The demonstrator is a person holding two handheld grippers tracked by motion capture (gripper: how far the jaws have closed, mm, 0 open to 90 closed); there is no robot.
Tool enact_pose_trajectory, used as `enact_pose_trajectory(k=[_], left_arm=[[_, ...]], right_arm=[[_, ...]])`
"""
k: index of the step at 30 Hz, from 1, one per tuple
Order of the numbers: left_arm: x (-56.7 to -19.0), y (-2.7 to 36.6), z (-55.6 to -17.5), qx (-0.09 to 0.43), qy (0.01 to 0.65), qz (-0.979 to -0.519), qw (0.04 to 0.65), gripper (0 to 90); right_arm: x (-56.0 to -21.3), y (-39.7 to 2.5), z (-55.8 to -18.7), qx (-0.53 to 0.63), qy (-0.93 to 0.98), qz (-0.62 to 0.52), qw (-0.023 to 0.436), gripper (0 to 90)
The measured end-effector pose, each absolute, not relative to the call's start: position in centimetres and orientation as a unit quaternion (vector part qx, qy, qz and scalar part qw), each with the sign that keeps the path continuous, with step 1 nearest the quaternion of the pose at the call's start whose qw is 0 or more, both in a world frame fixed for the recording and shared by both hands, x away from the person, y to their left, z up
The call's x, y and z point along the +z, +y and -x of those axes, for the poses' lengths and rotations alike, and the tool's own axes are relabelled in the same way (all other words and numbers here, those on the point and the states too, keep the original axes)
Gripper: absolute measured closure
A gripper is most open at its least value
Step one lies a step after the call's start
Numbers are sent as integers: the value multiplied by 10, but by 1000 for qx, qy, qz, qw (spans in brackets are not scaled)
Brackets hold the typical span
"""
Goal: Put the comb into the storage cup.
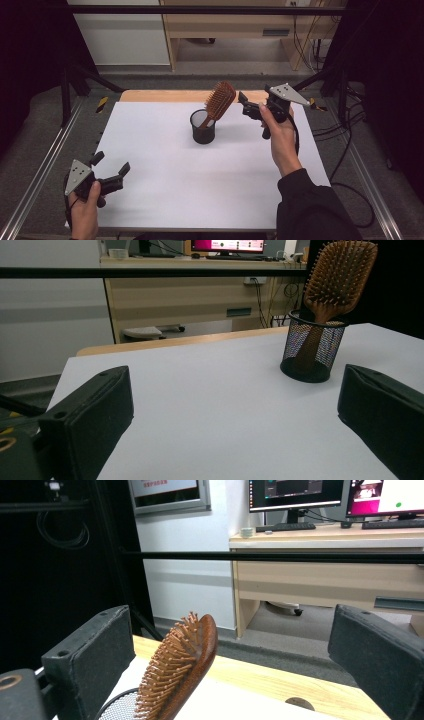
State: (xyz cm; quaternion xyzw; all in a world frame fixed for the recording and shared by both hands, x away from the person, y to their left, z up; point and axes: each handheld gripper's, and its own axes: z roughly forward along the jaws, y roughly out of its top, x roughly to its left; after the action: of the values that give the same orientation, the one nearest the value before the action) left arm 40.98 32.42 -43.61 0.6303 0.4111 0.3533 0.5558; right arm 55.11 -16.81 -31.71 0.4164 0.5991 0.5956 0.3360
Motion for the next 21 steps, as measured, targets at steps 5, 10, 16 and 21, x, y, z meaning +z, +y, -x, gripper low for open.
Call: enact_pose_trajectory(k=[5,10,16,21], left_arm=[[-436,325,-408,354,411,-629,558,16],[-436,326,-408,354,412,-626,559,16],[-436,327,-408,354,411,-625,561,16],[-436,329,-408,355,414,-622,562,16]], right_arm=[[-316,-173,-546,596,593,-417,346,23],[-313,-178,-541,600,590,-414,348,19],[-310,-185,-536,605,582,-415,350,20],[-306,-192,-529,606,579,-410,360,21]])
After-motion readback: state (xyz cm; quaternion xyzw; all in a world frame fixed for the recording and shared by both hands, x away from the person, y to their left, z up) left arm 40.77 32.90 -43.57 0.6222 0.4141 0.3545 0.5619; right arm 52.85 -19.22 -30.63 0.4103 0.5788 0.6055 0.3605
